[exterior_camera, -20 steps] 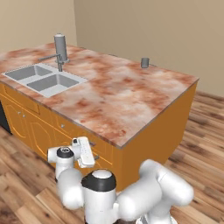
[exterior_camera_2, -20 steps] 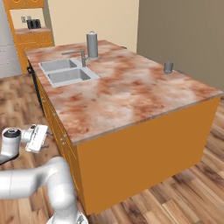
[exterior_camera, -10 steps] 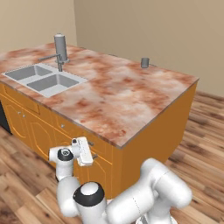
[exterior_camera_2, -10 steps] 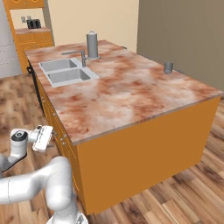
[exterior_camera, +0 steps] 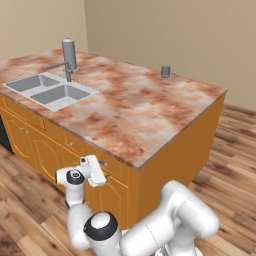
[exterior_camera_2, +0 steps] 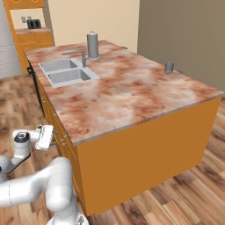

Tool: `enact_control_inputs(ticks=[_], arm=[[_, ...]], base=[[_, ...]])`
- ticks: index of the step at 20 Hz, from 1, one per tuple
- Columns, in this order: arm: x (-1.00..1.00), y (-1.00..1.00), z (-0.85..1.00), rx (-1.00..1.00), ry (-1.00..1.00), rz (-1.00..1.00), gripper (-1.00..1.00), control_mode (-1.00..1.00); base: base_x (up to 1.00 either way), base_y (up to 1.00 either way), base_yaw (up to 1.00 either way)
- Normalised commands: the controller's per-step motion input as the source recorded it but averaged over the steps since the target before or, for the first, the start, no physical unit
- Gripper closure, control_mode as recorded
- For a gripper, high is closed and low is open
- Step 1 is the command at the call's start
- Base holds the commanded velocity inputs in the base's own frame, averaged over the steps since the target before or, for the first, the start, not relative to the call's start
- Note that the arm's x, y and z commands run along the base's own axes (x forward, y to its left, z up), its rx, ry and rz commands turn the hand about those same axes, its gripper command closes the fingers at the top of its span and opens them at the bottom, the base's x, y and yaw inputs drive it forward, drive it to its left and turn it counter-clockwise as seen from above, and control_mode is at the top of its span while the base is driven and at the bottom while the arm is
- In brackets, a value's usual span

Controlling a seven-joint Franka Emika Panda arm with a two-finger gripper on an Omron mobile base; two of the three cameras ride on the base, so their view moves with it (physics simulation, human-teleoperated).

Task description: Take a straw from the drawer in front and place it inside the glass cup on the dining counter.

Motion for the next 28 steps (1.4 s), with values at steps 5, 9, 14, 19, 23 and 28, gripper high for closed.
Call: enact_control_inputs(ticks=[5, 9, 14, 19, 23, 28], arm=[[0.21, -0.3, -0.05, 0.0, 0.0, 0.17, -1.0, -1.0], [0.24, -0.14, -0.17, 0.0, 0.0, 0.11, -1.0, -1.0], [0.3, -0.03, -0.22, 0.0, 0.0, 0.01, -1.0, -1.0], [0.36, 0.03, -0.27, 0.0, 0.0, 0.0, -1.0, -1.0], [0.34, 0.18, -0.28, 0.0, 0.0, 0.0, -1.0, -1.0], [0.29, 0.27, -0.28, 0.0, 0.0, 0.0, -1.0, -1.0]], base=[[0.0, 0.0, 0.0], [0.0, 0.0, 0.0], [0.0, 0.0, 0.0], [0.0, 0.0, 0.0], [0.0, 0.0, 0.0], [0.0, 0.0, 0.0]])
